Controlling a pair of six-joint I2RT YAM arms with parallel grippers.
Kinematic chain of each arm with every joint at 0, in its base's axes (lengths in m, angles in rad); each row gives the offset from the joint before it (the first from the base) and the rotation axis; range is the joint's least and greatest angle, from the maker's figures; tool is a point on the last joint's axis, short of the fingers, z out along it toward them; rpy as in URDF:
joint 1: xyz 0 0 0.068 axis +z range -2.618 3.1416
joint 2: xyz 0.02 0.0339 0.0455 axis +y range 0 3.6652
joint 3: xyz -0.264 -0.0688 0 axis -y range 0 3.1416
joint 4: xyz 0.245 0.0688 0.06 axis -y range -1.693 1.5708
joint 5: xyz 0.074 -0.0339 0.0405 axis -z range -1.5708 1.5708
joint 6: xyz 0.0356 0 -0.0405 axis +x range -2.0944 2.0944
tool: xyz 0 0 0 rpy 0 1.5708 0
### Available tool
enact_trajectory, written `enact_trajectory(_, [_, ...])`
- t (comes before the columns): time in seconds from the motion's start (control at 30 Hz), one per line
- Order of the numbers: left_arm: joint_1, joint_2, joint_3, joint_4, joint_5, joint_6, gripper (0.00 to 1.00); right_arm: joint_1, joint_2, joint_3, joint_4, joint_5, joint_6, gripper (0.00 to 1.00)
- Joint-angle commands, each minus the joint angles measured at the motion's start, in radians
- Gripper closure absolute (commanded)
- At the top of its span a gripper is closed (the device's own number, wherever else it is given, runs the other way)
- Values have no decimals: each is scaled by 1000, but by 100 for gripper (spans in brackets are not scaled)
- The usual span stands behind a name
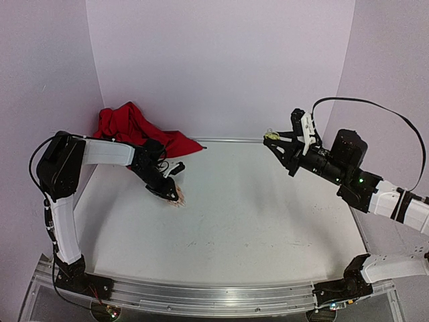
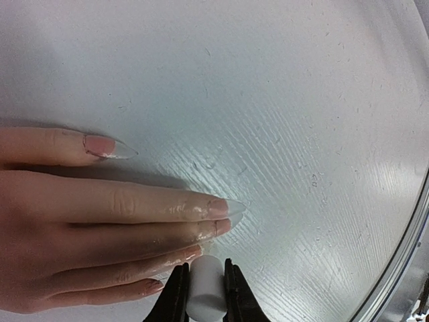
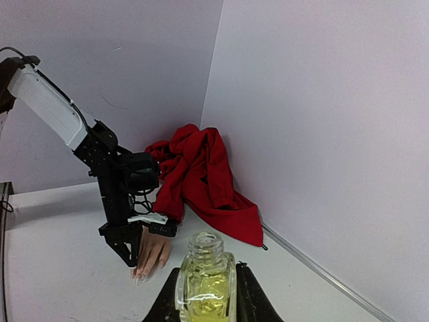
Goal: Paint the nails
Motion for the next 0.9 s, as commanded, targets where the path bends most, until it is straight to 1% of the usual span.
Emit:
enact_trajectory(0.0, [-6, -6, 21, 13, 24, 8, 100, 4, -13, 25, 72, -14, 9, 100])
enact_trajectory(0.2, [-6, -32, 33, -2, 52, -12, 100, 3, -14, 29, 73, -8, 9, 100])
enact_trajectory(0.27, [-6, -57, 41, -34, 68, -26, 100, 3, -19, 30, 72, -9, 10, 100])
enact_trajectory(0.37, [-6, -109, 53, -127, 78, -58, 100, 4, -27, 31, 72, -13, 20, 100])
enact_trajectory(0.43, [-6, -164, 41, -184, 91, -77, 100, 3, -33, 33, 72, -17, 31, 100])
enact_trajectory(0.5, [-6, -257, 2, -220, 95, -96, 100, 3, -38, 33, 73, -15, 48, 100])
enact_trajectory(0.67, [-9, -495, -42, -240, 135, -164, 100, 3, -51, 14, 83, -4, 100, 100])
enact_trajectory(0.77, [-17, -587, 1, -240, 124, -190, 100, 3, -43, -15, 113, 14, 149, 100])
enact_trajectory(0.87, [-38, -623, 86, -240, 133, -212, 100, 4, -8, -22, 144, 0, 201, 100])
